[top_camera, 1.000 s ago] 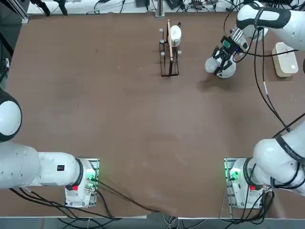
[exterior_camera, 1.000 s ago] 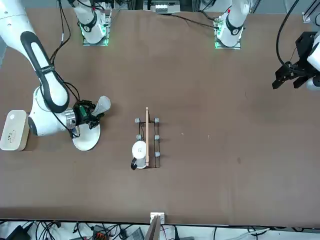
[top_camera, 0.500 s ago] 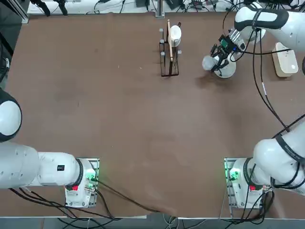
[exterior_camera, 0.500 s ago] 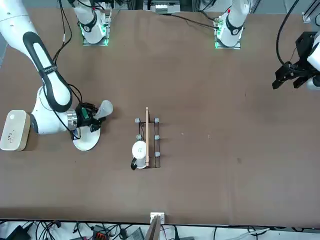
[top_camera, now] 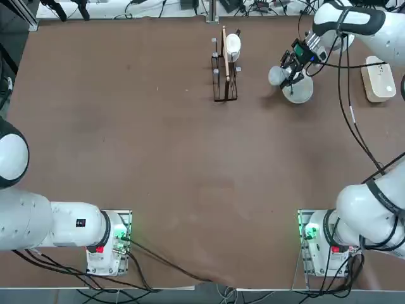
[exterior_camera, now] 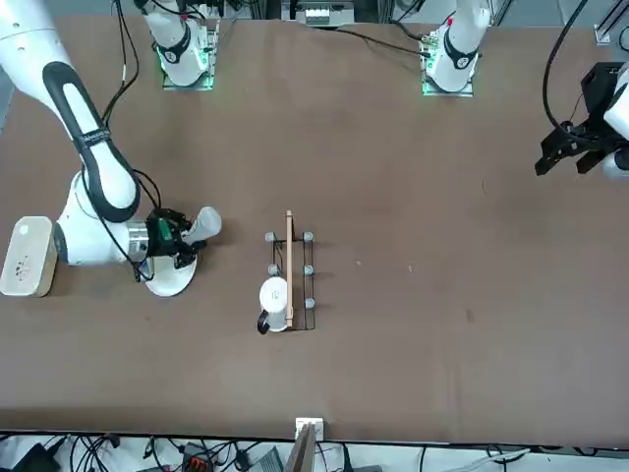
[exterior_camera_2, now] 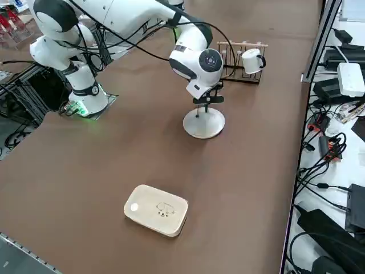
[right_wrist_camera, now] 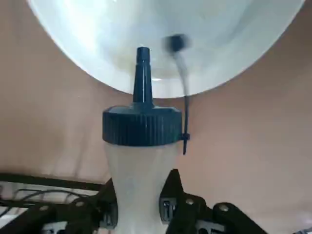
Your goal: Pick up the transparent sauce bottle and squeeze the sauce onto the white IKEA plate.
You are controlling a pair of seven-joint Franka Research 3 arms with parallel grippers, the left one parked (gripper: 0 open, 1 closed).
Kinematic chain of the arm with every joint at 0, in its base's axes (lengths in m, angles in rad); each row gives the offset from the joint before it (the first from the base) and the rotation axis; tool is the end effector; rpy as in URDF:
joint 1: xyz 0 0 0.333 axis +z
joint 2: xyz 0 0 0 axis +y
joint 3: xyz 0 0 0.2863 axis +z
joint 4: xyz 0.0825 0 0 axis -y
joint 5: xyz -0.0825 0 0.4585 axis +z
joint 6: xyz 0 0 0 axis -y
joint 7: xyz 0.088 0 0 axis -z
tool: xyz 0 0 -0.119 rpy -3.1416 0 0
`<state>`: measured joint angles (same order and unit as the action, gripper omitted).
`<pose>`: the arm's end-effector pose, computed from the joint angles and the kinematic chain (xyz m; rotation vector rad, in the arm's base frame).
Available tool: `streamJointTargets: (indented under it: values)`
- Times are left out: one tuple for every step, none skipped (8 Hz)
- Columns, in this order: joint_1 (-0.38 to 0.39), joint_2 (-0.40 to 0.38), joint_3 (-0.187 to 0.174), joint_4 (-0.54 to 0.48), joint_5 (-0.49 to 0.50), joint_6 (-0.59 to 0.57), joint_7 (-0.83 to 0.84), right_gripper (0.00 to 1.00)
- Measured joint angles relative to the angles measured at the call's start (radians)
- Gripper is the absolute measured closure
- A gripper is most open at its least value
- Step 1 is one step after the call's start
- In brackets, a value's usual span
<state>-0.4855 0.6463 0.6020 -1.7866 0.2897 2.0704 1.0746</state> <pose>0.6604 0.0948 0.1533 -2.2354 1.5090 0.7778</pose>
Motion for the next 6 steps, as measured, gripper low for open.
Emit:
streamJointTargets:
  values:
    - [0.001,-0.001,0.0,0.021,-0.022,-0.001,0.011,0.63]
    - [0.007,-0.002,0.002,0.032,-0.084,-0.005,0.037,0.63]
    - [0.024,-0.003,0.005,0.036,-0.181,-0.006,0.099,0.63]
    - [0.05,-0.004,0.008,0.036,-0.279,-0.006,0.181,0.63]
    - [0.079,-0.007,0.01,0.037,-0.356,-0.009,0.254,0.63]
    - [0.108,-0.015,0.011,0.043,-0.414,-0.019,0.306,0.63]
